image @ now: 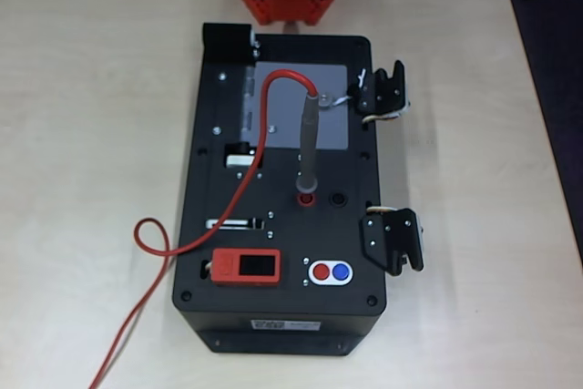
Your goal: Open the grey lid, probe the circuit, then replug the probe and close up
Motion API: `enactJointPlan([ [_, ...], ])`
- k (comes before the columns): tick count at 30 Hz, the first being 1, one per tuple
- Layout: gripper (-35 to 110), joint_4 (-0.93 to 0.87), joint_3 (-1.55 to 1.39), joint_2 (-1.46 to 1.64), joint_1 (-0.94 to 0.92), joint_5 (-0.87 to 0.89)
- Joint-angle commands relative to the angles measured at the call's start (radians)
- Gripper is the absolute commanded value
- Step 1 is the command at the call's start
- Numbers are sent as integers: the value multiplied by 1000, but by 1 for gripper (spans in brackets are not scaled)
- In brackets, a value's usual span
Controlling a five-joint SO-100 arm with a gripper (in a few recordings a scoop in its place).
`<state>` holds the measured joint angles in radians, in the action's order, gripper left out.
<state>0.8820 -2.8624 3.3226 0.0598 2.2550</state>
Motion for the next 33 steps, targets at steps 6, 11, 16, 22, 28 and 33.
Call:
enactJointPlan([
  [6, 0, -453, 192, -41, 71, -474],
  [11, 0, -598, 279, -140, 120, -644],
  [16, 0, -1029, 410, -253, 184, -445],
  [22, 1, -1390, 518, -368, 238, -506],
  [28, 1, -1709, 655, -535, 278, -523],
  [33, 1, -1833, 718, -627, 287, -795],
])
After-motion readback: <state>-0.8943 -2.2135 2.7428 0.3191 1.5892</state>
